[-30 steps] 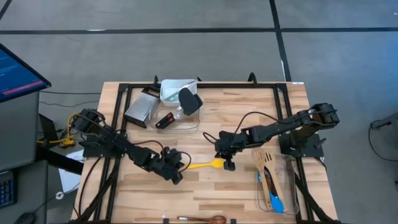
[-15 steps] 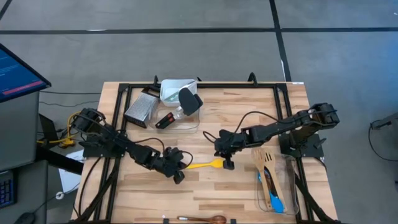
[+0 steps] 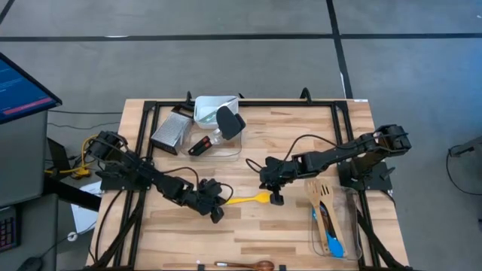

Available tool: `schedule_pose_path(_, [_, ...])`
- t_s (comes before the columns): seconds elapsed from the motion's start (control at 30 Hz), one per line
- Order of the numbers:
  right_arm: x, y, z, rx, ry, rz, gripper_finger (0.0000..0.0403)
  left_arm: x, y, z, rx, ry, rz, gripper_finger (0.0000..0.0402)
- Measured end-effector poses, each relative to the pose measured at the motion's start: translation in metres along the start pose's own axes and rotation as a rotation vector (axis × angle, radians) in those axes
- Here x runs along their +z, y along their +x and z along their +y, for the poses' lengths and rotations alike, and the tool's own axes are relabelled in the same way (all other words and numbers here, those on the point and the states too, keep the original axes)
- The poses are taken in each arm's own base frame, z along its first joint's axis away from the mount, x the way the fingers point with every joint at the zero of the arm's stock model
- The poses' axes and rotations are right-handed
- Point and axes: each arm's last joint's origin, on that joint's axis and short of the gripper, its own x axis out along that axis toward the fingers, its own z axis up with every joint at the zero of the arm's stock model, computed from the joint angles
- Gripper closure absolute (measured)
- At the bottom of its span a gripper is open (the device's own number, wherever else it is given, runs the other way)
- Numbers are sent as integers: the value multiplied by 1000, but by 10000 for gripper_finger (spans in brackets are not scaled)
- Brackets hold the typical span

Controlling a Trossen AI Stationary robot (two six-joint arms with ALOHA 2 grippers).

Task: Pick & Place Kitchen Items
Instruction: Put the yellow spoon into the bottom transparent bin

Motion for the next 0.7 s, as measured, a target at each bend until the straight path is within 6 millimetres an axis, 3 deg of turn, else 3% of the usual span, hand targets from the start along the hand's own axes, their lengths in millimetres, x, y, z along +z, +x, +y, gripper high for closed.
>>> schedule_pose_path(0.47, [0, 0, 0, 0, 0, 0, 403, -5, -4, -7, -10, -15, -44, 400])
schedule_pose_path(0.7, [0, 0, 0, 0, 0, -3, 403, -13, 9, -1, 39, 4, -23, 400])
